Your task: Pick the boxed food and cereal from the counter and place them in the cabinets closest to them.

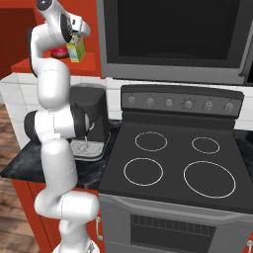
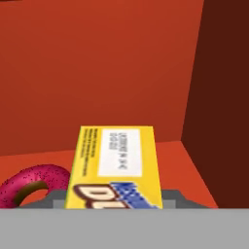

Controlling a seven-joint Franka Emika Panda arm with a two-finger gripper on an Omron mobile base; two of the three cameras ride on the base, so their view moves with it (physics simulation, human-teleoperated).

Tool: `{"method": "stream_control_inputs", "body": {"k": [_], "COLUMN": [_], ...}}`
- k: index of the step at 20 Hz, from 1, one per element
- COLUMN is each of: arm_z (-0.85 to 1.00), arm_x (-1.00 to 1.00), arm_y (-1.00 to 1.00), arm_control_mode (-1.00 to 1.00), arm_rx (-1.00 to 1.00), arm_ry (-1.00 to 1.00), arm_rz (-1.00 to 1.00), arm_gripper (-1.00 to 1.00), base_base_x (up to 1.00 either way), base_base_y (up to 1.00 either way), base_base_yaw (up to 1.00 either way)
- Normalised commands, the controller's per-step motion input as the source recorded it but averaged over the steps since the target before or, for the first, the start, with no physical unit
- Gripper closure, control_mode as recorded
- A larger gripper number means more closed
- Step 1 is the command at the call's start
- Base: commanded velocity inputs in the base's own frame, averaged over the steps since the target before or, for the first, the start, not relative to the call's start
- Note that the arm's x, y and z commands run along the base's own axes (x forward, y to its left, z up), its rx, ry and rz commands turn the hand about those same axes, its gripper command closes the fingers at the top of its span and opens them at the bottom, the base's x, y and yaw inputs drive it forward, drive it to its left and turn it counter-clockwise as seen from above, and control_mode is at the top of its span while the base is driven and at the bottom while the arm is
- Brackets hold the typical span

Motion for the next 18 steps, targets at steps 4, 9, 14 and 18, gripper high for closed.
{"method": "stream_control_inputs", "body": {"k": [4, 9, 14, 18], "arm_z": [0.02, 0.20, 0.23, 0.02], "arm_x": [0.00, -0.13, -0.51, -0.92], "arm_y": [0.00, 0.00, 0.00, 0.00], "arm_control_mode": [-1.00, -1.00, -1.00, -1.00], "arm_rx": [0.00, 0.00, 0.00, 0.00], "arm_ry": [-0.01, -0.02, -0.03, -0.08], "arm_rz": [0.00, 0.00, 0.00, 0.00], "arm_gripper": [-1.00, -1.00, -1.00, -1.00], "base_base_x": [0.00, 0.00, 0.00, 0.00], "base_base_y": [0.00, 0.00, 0.00, 0.00], "base_base_yaw": [0.00, 0.00, 0.00, 0.00]}}
